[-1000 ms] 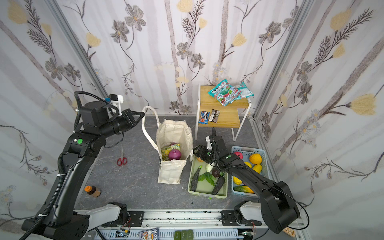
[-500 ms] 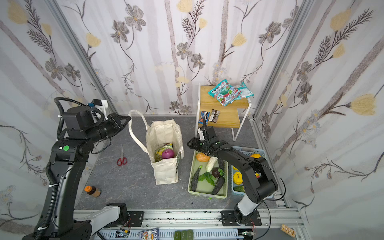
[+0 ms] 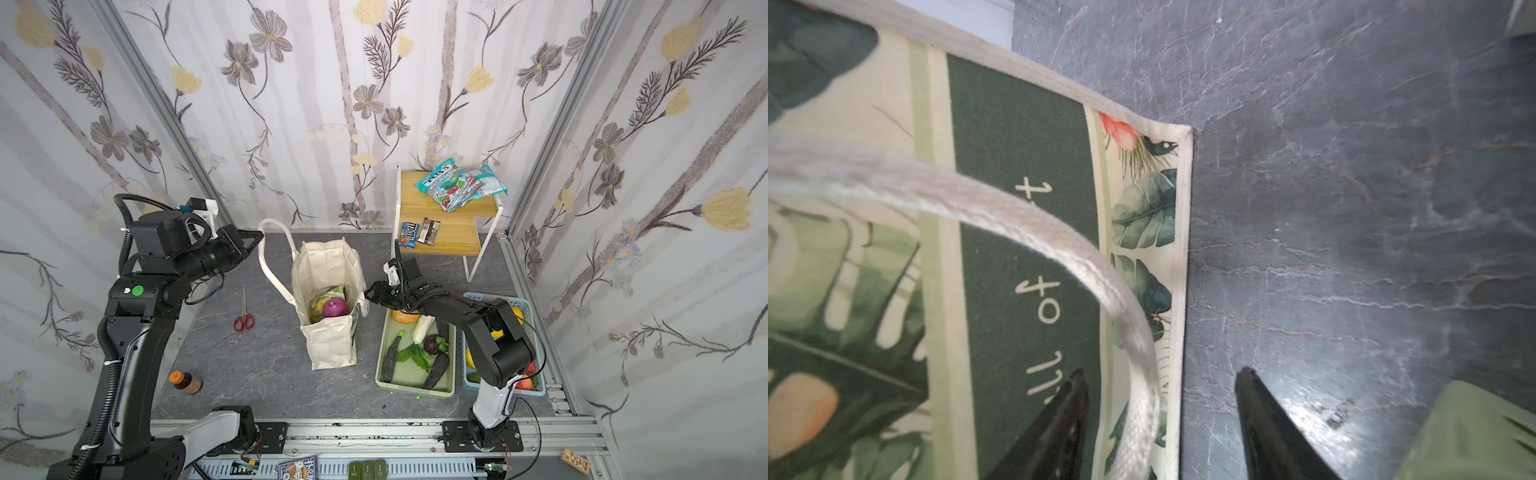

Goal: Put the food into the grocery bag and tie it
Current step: 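Raise both handles and bring the grippers together above the tote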

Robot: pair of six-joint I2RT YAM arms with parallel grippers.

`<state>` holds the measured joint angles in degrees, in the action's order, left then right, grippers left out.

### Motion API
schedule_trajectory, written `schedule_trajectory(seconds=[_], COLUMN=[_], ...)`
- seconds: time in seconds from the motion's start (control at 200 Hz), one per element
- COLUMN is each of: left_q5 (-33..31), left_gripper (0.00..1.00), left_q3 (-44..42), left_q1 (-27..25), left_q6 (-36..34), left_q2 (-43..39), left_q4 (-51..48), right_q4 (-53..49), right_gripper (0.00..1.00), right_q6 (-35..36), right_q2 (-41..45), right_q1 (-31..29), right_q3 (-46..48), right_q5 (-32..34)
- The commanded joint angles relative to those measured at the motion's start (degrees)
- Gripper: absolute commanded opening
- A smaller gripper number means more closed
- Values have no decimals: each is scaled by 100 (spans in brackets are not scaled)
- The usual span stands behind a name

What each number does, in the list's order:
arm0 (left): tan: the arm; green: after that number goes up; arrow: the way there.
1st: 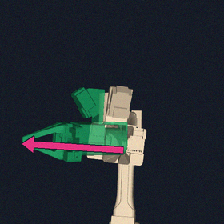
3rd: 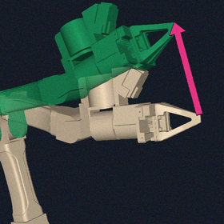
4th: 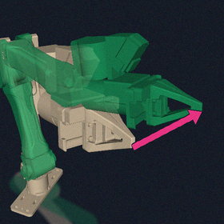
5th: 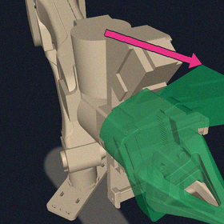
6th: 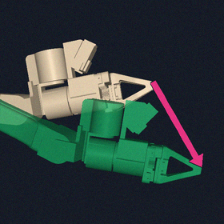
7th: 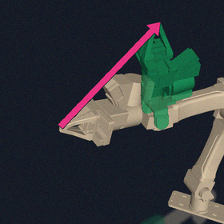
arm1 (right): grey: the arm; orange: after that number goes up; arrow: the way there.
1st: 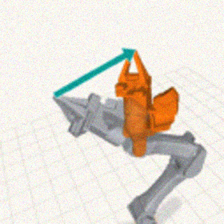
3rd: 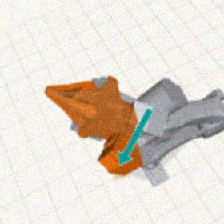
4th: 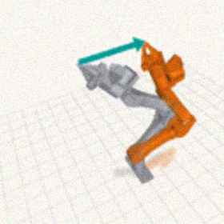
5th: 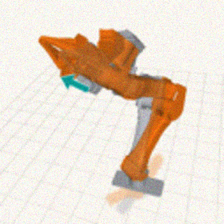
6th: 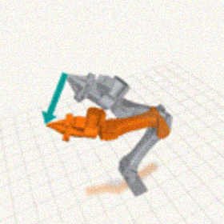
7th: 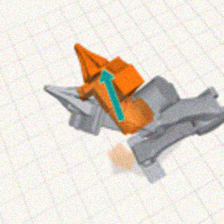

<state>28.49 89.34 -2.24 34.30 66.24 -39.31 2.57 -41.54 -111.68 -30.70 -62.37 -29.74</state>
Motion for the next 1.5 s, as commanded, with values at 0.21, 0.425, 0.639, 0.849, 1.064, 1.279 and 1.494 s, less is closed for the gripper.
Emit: schedule_trajectory(seconds=[0.21, 0.425, 0.639, 0.849, 1.064, 1.279, 1.494], left_q5=[96, 68, 190, 135, 2, -185, -277], left_gripper=[0, 0, 0, 0, 0, 0, 0], left_q3=[13, 62, 190, 502, 680, 986, 872], left_q1=[3, 4, -71, -424, -918, -1324, -1666], left_q6=[-3, -64, -20, -63, 49, 85, 111], left_q2=[38, 81, 194, 370, 495, 484, 482], left_q4=[301, 281, 385, 386, 497, 444, 464], right_q4=[786, 849, 681, -17, -910, -1642, -1852], right_gripper=[50, 23, 15, 12, 8, 8, 8], right_q6=[-364, -464, -479, -180, 93, 284, 674], right_q2=[-257, -260, 388, 1252, 1826, 2400, 2346], right_q1=[-113, -165, 33, 319, 344, 354, 25], right_q3=[76, 106, 380, 386, -274, -1044, -2019], right_q5=[-434, -463, -246, 105, 645, 837, 541])
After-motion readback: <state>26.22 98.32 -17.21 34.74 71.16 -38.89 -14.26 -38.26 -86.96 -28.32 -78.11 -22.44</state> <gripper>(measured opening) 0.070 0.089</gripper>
